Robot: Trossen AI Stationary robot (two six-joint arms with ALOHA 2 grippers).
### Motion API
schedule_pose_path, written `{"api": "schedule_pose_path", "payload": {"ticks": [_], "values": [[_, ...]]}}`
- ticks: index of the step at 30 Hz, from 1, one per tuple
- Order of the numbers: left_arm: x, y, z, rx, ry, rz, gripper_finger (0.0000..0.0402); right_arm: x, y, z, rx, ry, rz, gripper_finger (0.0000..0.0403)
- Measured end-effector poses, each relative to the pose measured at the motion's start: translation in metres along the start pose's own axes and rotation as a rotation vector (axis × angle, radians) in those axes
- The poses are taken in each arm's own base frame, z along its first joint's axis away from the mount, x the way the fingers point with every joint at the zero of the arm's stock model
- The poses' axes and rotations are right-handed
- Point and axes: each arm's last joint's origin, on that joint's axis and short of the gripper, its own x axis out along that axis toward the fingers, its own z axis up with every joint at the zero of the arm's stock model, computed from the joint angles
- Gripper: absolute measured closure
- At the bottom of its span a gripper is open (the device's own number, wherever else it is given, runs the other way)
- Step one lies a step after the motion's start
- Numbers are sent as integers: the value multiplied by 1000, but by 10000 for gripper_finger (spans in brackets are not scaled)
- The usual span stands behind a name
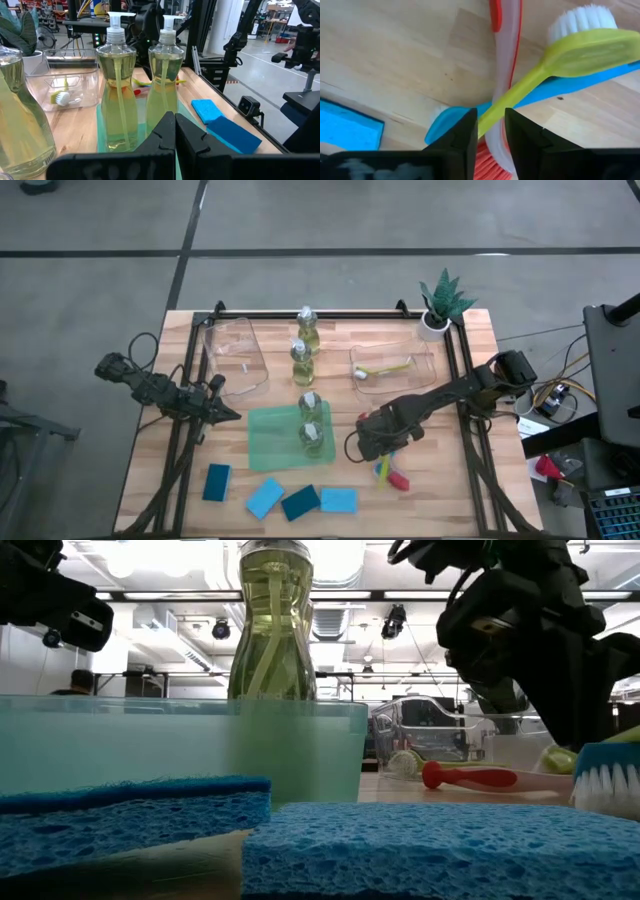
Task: Pick & Place Kitchen Sink Supplies
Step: Put the yellow dish brush into the right transparent bin
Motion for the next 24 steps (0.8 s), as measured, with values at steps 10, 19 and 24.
{"api": "schedule_pose_path", "payload": {"ticks": [10, 19, 24], "values": [[0, 0, 0, 0, 0, 0, 401, 5, -4, -7, 34, 7, -32, 225], [0, 0, 0, 0, -1, 0, 401, 19, -15, -13, 63, 13, -77, 197], [0, 0, 0, 0, -1, 0, 401, 21, -15, -13, 43, 5, -62, 231]]}}
